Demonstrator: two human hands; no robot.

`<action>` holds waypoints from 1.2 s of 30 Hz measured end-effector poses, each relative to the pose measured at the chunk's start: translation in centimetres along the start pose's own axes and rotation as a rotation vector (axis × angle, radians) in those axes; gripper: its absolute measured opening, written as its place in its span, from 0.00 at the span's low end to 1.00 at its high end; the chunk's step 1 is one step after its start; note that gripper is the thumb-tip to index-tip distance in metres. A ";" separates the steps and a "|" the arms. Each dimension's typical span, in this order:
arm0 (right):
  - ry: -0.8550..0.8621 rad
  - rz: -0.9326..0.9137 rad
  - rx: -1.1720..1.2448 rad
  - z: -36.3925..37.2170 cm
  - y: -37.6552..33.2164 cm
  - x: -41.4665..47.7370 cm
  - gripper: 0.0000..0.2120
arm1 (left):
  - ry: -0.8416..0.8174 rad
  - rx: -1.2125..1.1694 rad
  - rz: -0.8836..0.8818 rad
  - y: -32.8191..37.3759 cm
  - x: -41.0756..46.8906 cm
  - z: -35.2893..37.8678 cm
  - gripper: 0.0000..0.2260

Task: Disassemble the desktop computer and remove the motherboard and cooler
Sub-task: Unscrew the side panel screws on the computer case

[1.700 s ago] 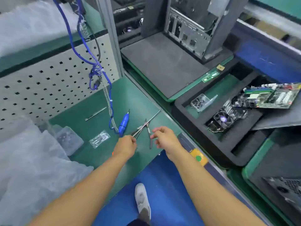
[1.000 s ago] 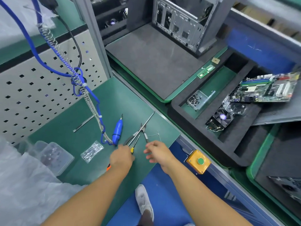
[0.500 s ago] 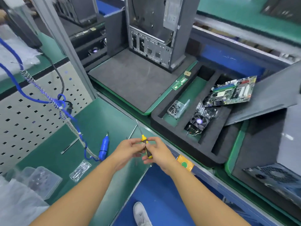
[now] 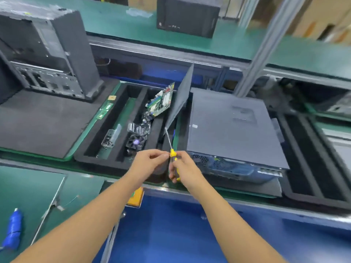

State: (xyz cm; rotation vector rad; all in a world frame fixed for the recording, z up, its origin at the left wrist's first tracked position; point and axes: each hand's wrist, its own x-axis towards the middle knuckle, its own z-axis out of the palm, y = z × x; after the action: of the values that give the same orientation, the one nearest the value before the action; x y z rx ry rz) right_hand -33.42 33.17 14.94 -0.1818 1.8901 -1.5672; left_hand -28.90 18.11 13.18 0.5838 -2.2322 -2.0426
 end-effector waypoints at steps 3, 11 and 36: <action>0.147 -0.007 0.117 -6.3 0.4 -1.8 0.09 | -0.095 0.128 0.113 2.4 1.5 6.5 0.07; 0.376 -0.076 0.274 -18.9 3.2 -8.1 0.13 | -0.314 0.742 0.580 6.0 4.2 19.2 0.16; 0.673 0.174 0.265 -26.5 8.5 -11.2 0.16 | -0.427 0.697 0.691 4.6 7.6 33.4 0.09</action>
State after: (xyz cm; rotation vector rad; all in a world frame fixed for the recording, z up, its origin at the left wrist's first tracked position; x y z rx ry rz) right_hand -37.31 62.83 13.17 0.6887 2.0661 -1.8780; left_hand -46.88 47.62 12.01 -0.6159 -2.8030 -1.1008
